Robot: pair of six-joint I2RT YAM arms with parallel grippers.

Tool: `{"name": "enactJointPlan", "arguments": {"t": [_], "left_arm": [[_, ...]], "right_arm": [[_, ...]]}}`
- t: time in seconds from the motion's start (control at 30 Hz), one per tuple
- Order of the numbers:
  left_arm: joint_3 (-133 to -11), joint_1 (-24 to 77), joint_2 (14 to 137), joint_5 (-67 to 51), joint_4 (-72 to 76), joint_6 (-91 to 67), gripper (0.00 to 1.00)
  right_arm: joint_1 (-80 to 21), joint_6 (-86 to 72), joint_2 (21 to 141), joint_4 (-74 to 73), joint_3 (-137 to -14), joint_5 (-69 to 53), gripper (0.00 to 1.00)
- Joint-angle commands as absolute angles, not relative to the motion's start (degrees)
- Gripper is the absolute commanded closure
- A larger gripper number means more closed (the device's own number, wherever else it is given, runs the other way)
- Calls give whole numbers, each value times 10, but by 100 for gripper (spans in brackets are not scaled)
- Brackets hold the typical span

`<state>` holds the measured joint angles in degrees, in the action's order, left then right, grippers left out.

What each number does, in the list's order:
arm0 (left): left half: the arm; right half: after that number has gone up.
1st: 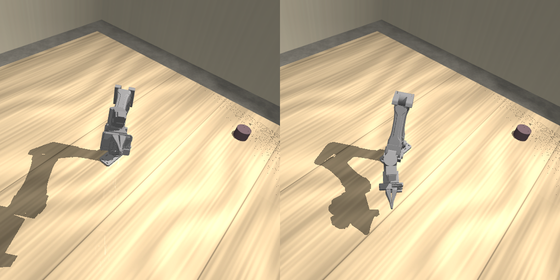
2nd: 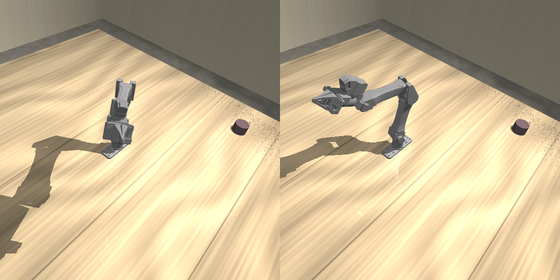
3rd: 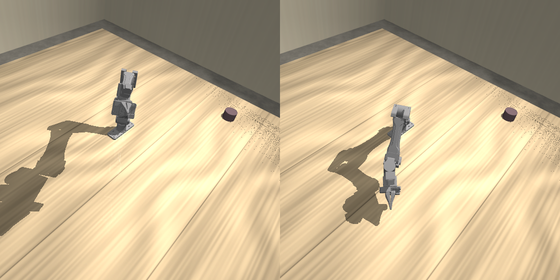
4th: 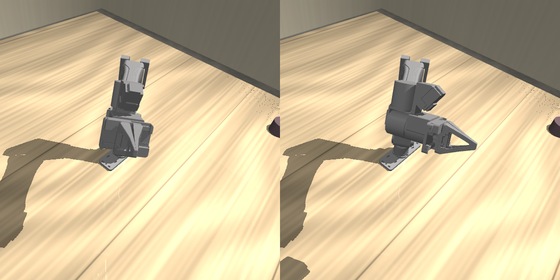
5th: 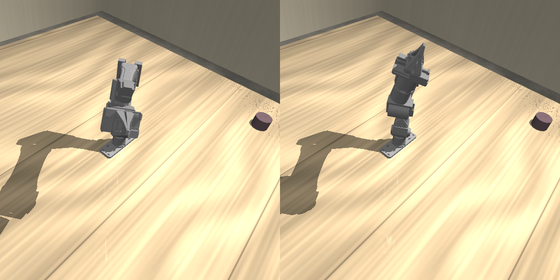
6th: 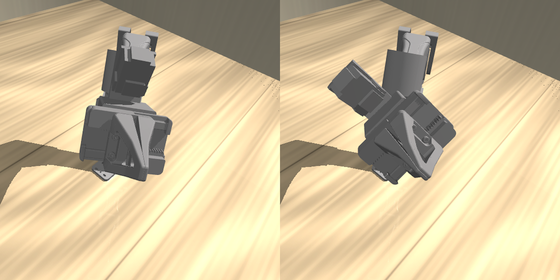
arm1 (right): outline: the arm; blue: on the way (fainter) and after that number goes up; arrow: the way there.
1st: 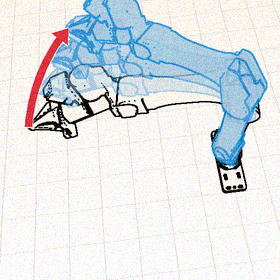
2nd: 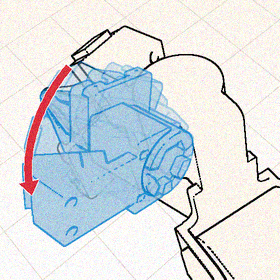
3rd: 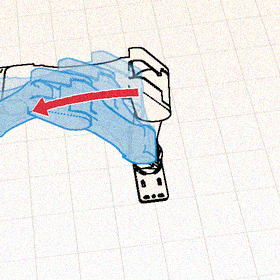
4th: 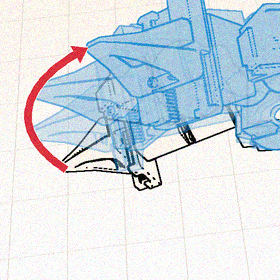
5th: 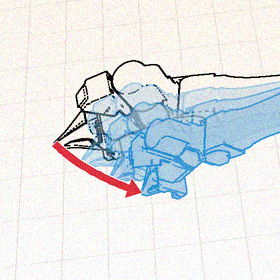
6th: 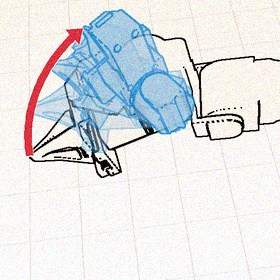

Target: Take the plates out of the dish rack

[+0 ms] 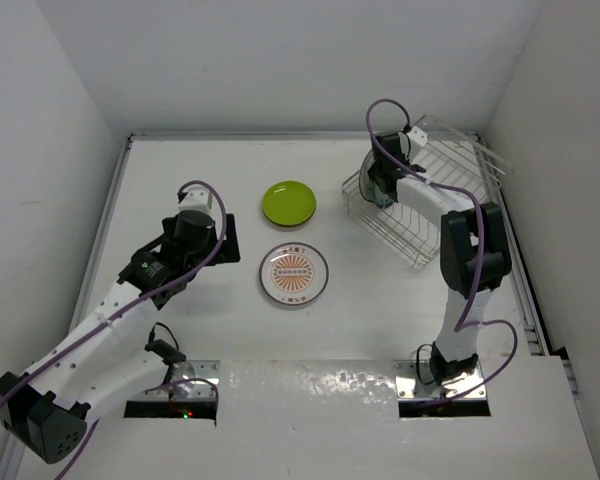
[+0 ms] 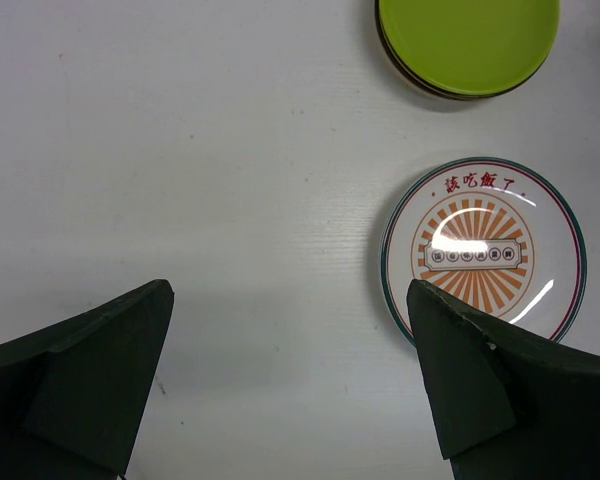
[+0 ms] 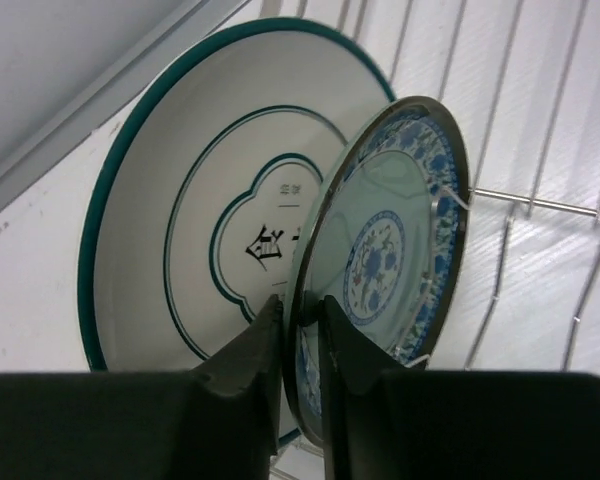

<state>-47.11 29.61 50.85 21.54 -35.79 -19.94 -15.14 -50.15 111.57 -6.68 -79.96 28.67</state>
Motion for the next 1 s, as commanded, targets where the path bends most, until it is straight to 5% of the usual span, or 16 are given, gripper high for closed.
{"name": "enactJointPlan", "arguments": {"t": [0.0,0.13,0.5,0.8,0.97], "left_arm": [[-475,297,504,212,-340,-192,0],[-475,297,504,211,-340,-193,0],[-483,296,492,235,-345,-200,0],[-540,296,431,160,-339,-309,0],[-520,296,403,51,-266,-430,0]], "right_arm": [[-147,-540,1067,-49,-773,326,87],[-147,-555,1037,-33,-754,337,95],[-147,-508,912,-30,-784,298,95],[-192,-122,846,-235,-845,3,99],[-402,151,726,-315,-667,76,100]]}}
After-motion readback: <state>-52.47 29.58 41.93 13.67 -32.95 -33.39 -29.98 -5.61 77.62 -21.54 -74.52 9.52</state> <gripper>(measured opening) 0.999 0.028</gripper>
